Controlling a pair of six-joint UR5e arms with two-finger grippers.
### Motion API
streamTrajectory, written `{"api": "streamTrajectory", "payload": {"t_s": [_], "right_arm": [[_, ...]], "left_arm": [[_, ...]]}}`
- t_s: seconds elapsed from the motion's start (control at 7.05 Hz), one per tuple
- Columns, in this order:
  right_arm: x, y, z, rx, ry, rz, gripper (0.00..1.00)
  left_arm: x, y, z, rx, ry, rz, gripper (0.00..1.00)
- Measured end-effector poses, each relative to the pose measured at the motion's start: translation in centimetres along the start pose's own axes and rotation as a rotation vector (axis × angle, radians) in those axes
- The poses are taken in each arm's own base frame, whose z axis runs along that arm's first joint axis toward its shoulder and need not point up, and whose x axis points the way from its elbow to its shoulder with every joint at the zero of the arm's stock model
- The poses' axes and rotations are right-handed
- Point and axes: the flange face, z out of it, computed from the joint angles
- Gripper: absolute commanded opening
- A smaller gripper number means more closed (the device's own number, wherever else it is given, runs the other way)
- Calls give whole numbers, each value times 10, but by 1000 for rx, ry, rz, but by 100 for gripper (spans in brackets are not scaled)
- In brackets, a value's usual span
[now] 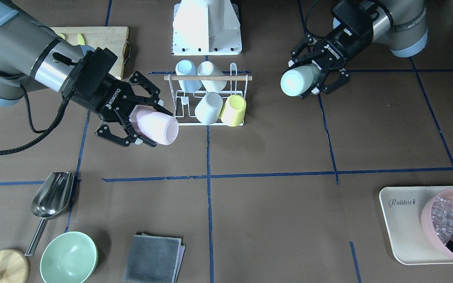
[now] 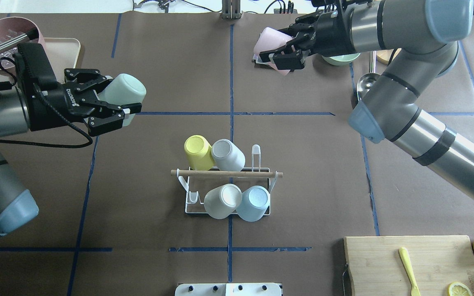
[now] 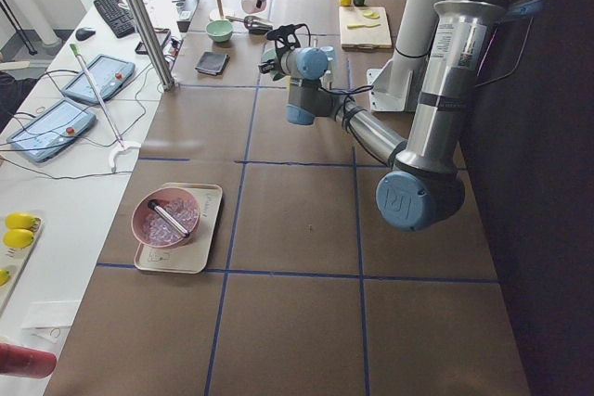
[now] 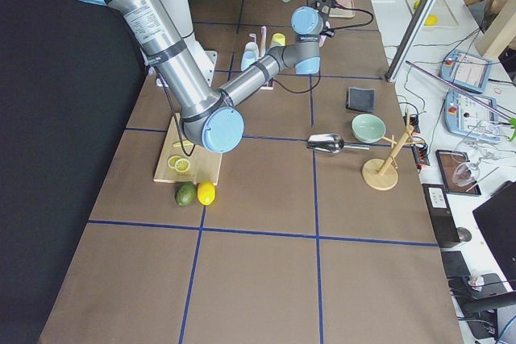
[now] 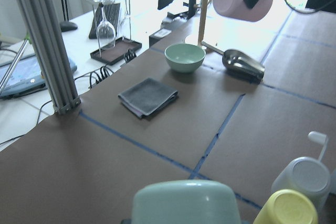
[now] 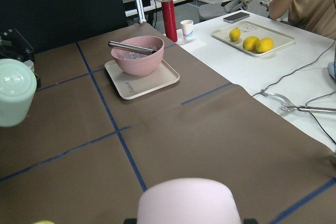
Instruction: Place cup on cup holder
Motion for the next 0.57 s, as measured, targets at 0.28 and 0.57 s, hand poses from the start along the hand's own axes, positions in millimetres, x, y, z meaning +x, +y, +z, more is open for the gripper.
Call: {"api": "streamTrajectory", "payload": {"t_s": [0.28,0.57], "right_arm": [[-58,28,20,168,-96,58,0],[-97,52,27,244,-200,76,0]], "left_arm": [[67,15,11,154,51,-60,2],[118,34,9,292,99,-137,3]]}}
